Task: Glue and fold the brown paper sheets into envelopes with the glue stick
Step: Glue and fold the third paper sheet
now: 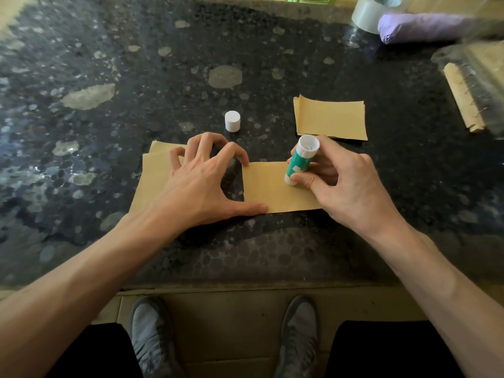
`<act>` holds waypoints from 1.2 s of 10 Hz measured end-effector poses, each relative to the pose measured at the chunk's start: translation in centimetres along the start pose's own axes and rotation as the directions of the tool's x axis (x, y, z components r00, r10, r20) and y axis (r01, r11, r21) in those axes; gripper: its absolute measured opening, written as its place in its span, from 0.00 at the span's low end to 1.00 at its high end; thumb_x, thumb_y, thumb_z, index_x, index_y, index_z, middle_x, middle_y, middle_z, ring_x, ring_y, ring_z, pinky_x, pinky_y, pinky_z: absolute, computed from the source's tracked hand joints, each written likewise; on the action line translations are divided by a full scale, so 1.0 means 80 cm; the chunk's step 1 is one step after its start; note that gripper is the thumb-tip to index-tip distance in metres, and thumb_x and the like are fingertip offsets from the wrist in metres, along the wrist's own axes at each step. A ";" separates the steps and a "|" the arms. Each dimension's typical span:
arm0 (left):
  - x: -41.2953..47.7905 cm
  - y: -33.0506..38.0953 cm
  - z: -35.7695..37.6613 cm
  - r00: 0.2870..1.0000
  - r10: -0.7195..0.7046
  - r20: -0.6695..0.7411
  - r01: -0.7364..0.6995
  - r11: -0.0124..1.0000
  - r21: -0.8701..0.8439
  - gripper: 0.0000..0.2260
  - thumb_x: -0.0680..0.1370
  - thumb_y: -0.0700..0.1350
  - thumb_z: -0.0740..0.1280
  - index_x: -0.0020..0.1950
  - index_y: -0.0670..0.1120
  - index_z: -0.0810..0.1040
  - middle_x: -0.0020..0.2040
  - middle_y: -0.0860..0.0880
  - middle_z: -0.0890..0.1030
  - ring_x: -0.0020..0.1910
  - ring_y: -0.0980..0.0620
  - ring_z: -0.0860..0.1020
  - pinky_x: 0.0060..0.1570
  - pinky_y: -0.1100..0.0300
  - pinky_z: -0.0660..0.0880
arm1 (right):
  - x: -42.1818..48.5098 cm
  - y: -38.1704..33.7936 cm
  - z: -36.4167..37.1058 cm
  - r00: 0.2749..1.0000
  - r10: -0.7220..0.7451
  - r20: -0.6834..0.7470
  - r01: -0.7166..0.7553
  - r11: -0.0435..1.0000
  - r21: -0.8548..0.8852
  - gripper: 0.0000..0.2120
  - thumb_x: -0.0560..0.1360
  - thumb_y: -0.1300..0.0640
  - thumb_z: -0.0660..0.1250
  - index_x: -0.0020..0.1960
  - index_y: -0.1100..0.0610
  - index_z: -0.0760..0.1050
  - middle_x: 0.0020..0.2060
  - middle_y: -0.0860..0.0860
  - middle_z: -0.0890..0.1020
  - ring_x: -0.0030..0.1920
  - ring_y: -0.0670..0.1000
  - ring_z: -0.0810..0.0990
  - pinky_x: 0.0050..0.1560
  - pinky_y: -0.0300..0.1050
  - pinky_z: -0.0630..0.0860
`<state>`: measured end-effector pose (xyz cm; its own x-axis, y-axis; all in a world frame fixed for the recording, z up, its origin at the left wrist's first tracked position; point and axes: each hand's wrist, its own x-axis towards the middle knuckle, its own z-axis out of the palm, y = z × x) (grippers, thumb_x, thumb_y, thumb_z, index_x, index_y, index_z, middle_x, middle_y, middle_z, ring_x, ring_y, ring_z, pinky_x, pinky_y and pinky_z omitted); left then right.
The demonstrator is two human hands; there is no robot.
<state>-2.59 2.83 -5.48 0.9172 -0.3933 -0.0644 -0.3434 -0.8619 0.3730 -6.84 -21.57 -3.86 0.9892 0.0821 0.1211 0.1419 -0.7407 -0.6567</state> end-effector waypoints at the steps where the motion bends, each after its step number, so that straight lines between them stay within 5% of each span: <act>1: 0.000 0.000 0.000 1.000 0.000 0.008 0.000 1.000 -0.002 0.39 0.59 0.82 0.65 0.64 0.65 0.68 0.68 0.57 0.62 0.75 0.52 0.56 0.70 0.47 0.54 | 0.002 0.001 0.001 1.000 0.002 -0.014 -0.002 1.000 0.005 0.21 0.76 0.50 0.76 0.66 0.51 0.76 0.56 0.36 0.79 0.53 0.29 0.78 0.55 0.20 0.71; 2: 0.000 0.000 -0.001 1.000 -0.003 0.017 0.003 1.000 0.000 0.38 0.60 0.82 0.66 0.64 0.65 0.68 0.69 0.56 0.62 0.75 0.52 0.56 0.71 0.47 0.54 | 0.004 0.002 0.003 1.000 0.000 -0.022 0.001 1.000 0.014 0.20 0.76 0.51 0.76 0.66 0.52 0.76 0.54 0.34 0.78 0.49 0.25 0.76 0.53 0.18 0.70; 5: 0.000 0.000 -0.001 1.000 -0.002 0.009 0.002 1.000 0.000 0.38 0.60 0.82 0.66 0.64 0.65 0.68 0.68 0.57 0.62 0.75 0.52 0.56 0.72 0.47 0.53 | 0.012 0.001 0.005 1.000 -0.008 -0.029 0.008 1.000 0.004 0.19 0.76 0.50 0.76 0.64 0.53 0.76 0.56 0.37 0.79 0.58 0.35 0.77 0.55 0.20 0.71; 12: 0.000 -0.001 -0.001 1.000 0.002 0.009 -0.002 1.000 -0.005 0.38 0.60 0.82 0.66 0.64 0.66 0.67 0.68 0.57 0.62 0.75 0.52 0.56 0.71 0.47 0.54 | 0.028 0.001 0.013 0.998 -0.016 -0.062 0.017 1.000 0.022 0.18 0.77 0.52 0.76 0.64 0.54 0.76 0.56 0.38 0.79 0.58 0.31 0.75 0.54 0.18 0.69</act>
<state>-2.55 2.93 -5.48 0.9145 -0.3981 -0.0721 -0.3444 -0.8595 0.3776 -4.55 -20.75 -4.41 0.9827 0.0524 0.1774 0.1597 -0.7241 -0.6709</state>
